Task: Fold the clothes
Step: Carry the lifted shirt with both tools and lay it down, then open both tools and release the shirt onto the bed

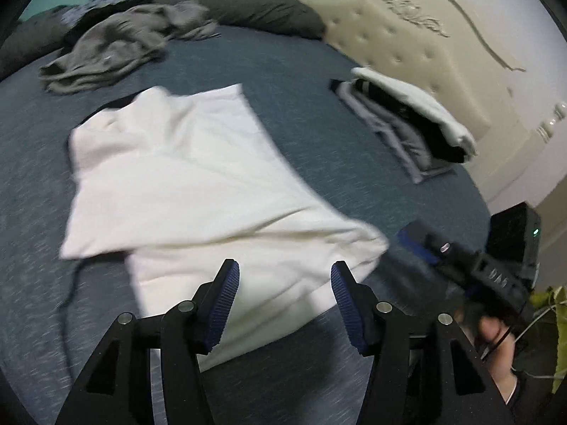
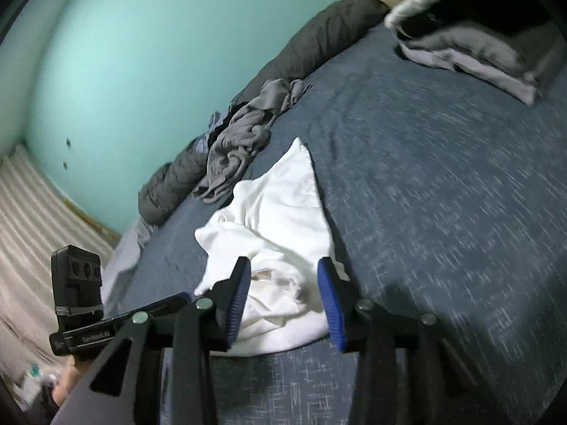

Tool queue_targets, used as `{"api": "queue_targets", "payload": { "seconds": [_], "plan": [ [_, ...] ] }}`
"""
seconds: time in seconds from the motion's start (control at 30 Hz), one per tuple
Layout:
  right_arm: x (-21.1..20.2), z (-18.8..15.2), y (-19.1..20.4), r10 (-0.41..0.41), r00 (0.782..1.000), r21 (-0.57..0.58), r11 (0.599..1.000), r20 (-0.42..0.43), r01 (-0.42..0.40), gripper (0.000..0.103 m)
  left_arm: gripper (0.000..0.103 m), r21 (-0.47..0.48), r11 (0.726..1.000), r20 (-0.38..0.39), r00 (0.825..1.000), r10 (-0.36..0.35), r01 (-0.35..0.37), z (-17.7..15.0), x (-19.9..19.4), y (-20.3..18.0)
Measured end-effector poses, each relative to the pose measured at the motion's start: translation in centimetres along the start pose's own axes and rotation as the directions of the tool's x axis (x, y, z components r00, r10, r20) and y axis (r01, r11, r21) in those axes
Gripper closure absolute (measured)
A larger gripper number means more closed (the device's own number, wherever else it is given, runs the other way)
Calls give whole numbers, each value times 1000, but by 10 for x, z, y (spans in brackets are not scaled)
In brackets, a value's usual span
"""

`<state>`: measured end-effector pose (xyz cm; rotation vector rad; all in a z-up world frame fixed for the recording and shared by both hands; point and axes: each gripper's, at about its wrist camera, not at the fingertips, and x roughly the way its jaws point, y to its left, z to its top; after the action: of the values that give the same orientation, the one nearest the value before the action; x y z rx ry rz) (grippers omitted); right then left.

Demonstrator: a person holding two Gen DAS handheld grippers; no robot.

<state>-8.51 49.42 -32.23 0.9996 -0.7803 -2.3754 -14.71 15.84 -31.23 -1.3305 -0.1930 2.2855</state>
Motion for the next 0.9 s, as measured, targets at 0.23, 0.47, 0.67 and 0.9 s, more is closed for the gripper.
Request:
{"api": "queue_targets", "payload": {
  "seconds": [0.23, 0.47, 0.67, 0.9],
  "plan": [
    [33, -11, 8, -85, 992, -71, 994, -91, 79, 63, 45, -58, 995, -67, 995, 73, -77, -26, -3, 47],
    [43, -17, 6, -108, 985, -80, 992, -135, 97, 90, 61, -168, 986, -96, 995, 4, -20, -42, 6, 74],
    [27, -13, 12, -70, 993, -80, 995, -95, 62, 97, 97, -201, 979, -101, 994, -44, 23, -50, 12, 84],
    [14, -18, 8, -24, 994, 15, 1000, -106, 26, 98, 98, -155, 988, -69, 997, -28, 17, -47, -15, 83]
  ]
}}
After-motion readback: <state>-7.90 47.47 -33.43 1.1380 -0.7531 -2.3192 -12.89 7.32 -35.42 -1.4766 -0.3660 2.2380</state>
